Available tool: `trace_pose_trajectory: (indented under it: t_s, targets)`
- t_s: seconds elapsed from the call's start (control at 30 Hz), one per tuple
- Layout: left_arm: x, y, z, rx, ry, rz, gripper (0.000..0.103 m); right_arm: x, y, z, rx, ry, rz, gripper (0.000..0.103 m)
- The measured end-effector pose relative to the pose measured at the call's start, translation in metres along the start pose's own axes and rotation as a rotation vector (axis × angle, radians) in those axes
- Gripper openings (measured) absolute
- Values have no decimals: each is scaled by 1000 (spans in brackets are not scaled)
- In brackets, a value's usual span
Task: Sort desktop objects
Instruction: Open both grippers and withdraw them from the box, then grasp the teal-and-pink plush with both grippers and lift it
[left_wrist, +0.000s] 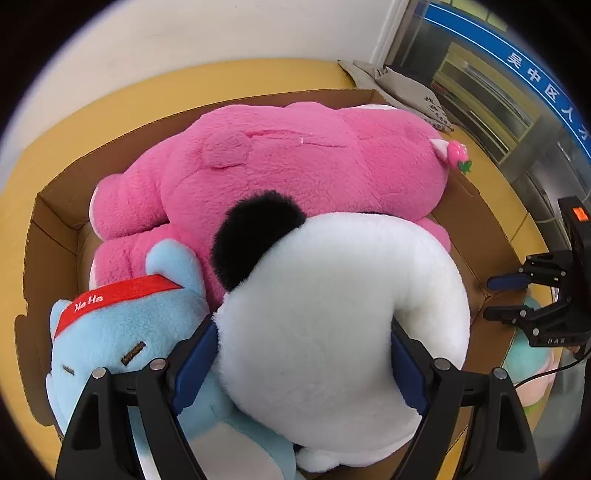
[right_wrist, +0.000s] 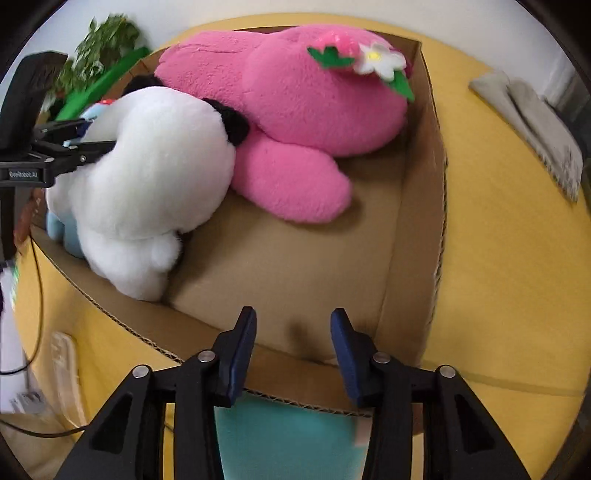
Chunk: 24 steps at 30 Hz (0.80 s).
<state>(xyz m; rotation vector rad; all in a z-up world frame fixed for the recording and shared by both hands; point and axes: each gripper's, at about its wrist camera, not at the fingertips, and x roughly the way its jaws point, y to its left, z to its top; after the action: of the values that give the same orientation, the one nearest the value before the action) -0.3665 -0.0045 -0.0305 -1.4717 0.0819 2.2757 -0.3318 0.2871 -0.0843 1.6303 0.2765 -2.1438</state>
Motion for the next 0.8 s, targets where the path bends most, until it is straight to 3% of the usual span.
trace_pose_trajectory:
  t_s: [0.23, 0.3, 0.33, 0.37, 0.43, 0.5, 0.6, 0.7, 0.73, 0.8]
  targets:
    - [-10, -4, -9, 7, -15, 0, 90, -1, 29, -14, 42, -26, -12, 45]
    - [-20, -6, -15, -8, -51, -4, 91, -15, 29, -20, 61, -81, -25, 56]
    - [-26, -5, -18, -29, -62, -13, 91, -26, 28, -23, 70, -115, -30, 72]
    - [-34, -3, -22, -63, -77, -29, 91, -49, 27, -33, 78, -188, -8, 87]
    - [-56, -5, -36, -95, -121, -32, 91, -100, 24, -59, 82, -348, 42, 102]
    - [-78, -10, -52, -115, -164, -42, 91, -129, 25, -82, 57, -426, 60, 103]
    - [-99, -25, -82, -136, -205, -82, 91, -129, 19, -119, -6, -389, 38, 103]
    - [-113, -40, -110, -161, -234, -130, 91, -80, 15, -140, 26, -247, 25, 102]
    - [-111, -46, -113, -166, -231, -141, 91, -63, 13, -147, 38, -199, 21, 93]
    - [-106, -60, -119, -166, -218, -163, 91, -46, 23, -155, 33, -182, -10, 89]
